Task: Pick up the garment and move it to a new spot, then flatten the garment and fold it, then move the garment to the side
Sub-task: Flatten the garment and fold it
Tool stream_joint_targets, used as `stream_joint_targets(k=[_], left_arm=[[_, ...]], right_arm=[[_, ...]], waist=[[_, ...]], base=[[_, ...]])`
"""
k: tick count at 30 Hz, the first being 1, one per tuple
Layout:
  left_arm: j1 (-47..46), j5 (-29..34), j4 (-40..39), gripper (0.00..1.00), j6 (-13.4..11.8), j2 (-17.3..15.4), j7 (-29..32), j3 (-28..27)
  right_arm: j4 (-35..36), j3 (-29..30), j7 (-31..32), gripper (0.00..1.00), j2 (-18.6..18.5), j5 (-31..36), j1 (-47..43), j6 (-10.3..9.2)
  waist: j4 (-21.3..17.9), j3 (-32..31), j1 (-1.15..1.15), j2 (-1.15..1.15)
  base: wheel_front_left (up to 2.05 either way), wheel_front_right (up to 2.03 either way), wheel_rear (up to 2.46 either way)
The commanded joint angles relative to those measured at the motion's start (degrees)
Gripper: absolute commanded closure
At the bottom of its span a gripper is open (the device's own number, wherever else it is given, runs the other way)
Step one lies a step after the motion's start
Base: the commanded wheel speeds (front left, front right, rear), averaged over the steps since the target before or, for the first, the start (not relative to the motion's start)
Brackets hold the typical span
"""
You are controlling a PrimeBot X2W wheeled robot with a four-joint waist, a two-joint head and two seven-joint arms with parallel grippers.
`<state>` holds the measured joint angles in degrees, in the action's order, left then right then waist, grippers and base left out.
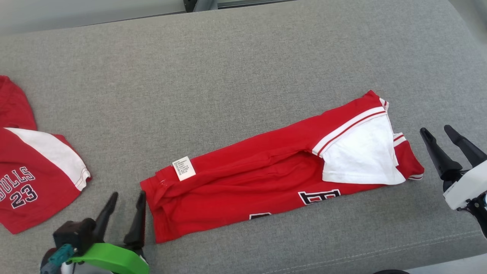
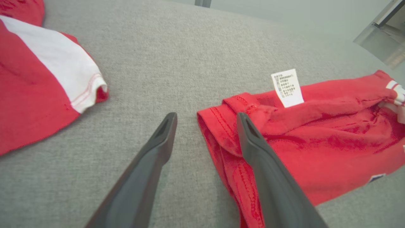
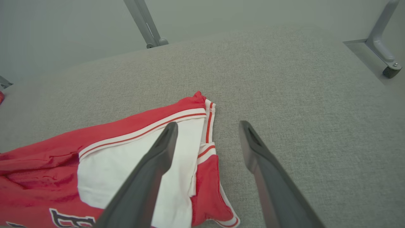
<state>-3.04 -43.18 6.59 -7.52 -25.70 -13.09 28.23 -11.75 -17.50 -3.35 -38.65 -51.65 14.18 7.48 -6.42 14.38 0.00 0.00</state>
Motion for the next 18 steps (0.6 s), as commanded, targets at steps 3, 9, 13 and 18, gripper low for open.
stream_joint_targets(k=[3,9,13,18], left_arm=[[1.69,3.94,-1.83,0.00,-4.54,1.80,-1.95,-5.00],[4.85,19.13,-10.01,0.00,-6.69,9.21,-2.08,-15.52],[5.40,25.11,-11.25,0.00,-3.68,13.68,-2.08,-18.32],[4.16,29.88,-7.98,0.00,1.09,17.56,-2.09,-19.07]], right_arm=[[0.00,1.95,2.38,0.00,0.33,0.00,-1.57,0.01],[-3.92,2.39,10.63,0.00,3.33,-0.02,2.42,0.01],[-9.48,0.45,14.49,0.00,4.79,2.49,5.80,0.01],[-16.64,-0.97,16.88,0.00,5.80,3.39,7.89,-0.01]], waist=[[0.16,-0.17,0.00,0.00],[2.00,-0.10,0.00,0.00],[4.29,-0.07,0.00,0.00],[7.35,-0.54,0.00,0.00]], base=[[0.00,0.00,0.00],[0.00,0.00,0.00],[0.00,0.00,0.00],[0.00,0.00,0.00]])
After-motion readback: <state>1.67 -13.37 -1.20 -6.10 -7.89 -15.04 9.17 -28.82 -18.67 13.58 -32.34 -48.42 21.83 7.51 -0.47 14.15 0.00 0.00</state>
